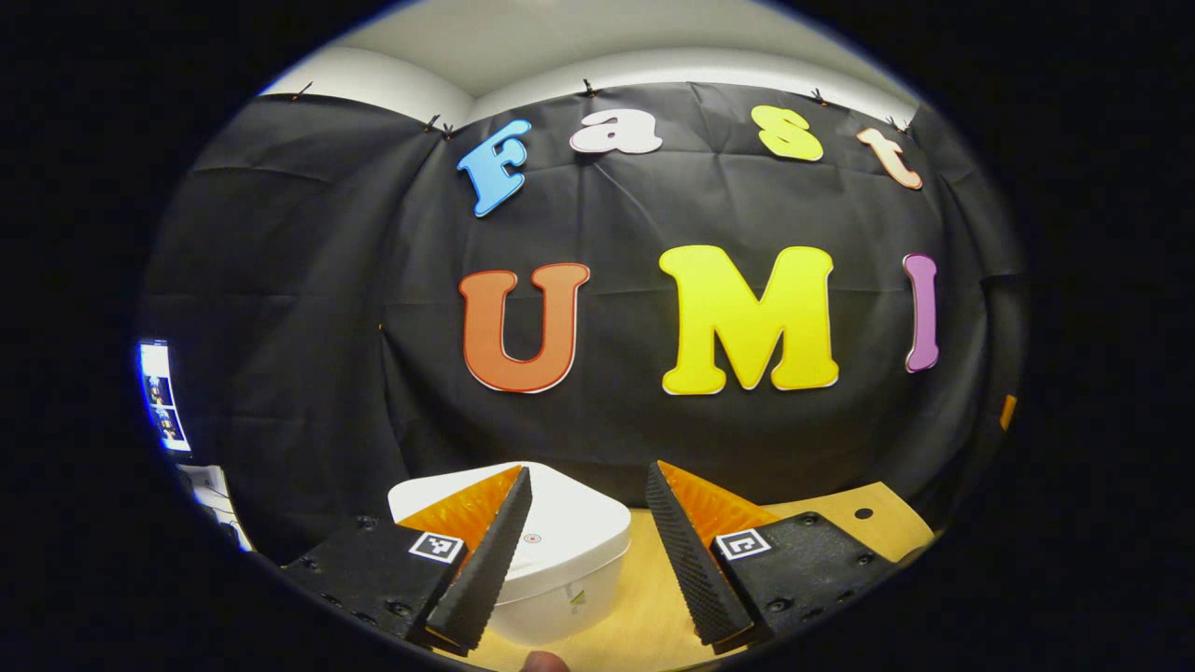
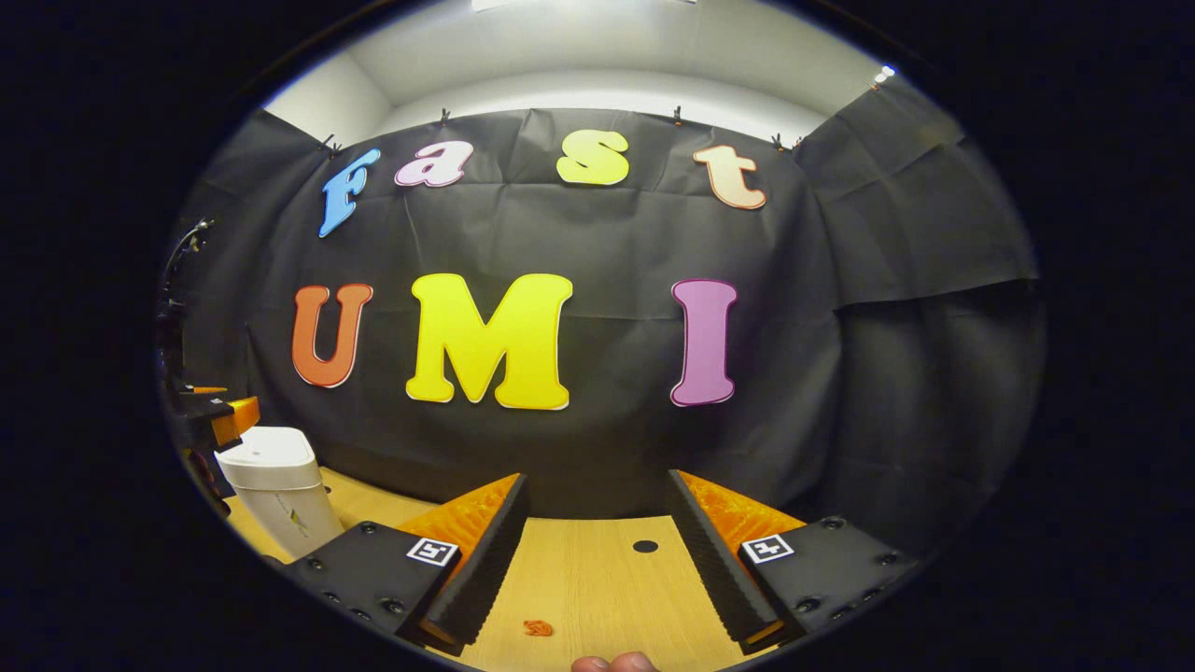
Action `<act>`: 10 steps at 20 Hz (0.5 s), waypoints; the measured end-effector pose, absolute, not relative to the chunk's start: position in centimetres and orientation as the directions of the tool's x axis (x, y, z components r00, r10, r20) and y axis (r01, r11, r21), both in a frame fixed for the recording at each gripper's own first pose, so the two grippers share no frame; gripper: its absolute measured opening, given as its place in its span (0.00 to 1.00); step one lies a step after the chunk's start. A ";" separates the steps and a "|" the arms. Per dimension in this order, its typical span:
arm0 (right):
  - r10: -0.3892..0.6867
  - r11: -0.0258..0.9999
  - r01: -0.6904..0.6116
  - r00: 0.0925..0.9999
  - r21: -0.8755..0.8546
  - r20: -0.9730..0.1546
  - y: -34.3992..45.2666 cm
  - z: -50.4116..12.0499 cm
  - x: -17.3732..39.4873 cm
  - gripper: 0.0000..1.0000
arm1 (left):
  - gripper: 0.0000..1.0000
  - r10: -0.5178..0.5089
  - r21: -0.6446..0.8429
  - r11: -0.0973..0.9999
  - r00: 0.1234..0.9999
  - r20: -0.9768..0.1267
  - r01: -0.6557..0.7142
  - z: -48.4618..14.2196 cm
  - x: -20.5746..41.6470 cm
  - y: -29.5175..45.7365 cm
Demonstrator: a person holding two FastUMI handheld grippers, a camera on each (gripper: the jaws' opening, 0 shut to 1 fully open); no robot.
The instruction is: Press the lid of the desktop garbage bin to open it, pick up the crumpled paper on the desktop and throw it into the bin, then pick up the pop can on the desktop and drop it into the bin, and finally close the garbage bin lid.
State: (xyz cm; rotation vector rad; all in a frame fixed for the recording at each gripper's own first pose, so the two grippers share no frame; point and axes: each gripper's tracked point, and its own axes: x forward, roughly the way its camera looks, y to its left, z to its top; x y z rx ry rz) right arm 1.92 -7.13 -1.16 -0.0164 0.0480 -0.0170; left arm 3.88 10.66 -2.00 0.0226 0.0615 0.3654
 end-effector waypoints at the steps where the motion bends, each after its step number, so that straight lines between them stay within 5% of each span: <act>1: -0.019 1.000 0.018 0.999 -0.022 -0.048 -7.4 -1.0 1.9 0.94 | 0.81 0.381 0.030 0.925 0.922 -0.071 -0.380 -2.5 4.2 11.5; 5: -0.022 0.999 0.020 0.998 -0.043 -0.051 -7.9 -1.0 2.0 0.94 | 0.63 0.452 0.015 0.891 0.882 -0.130 -0.454 -4.5 5.0 13.8; 10: -0.035 0.998 0.032 0.997 -0.052 -0.064 -8.4 -1.3 2.2 0.94 | 0.29 0.522 0.083 0.853 0.833 -0.187 -0.516 -6.8 6.1 15.9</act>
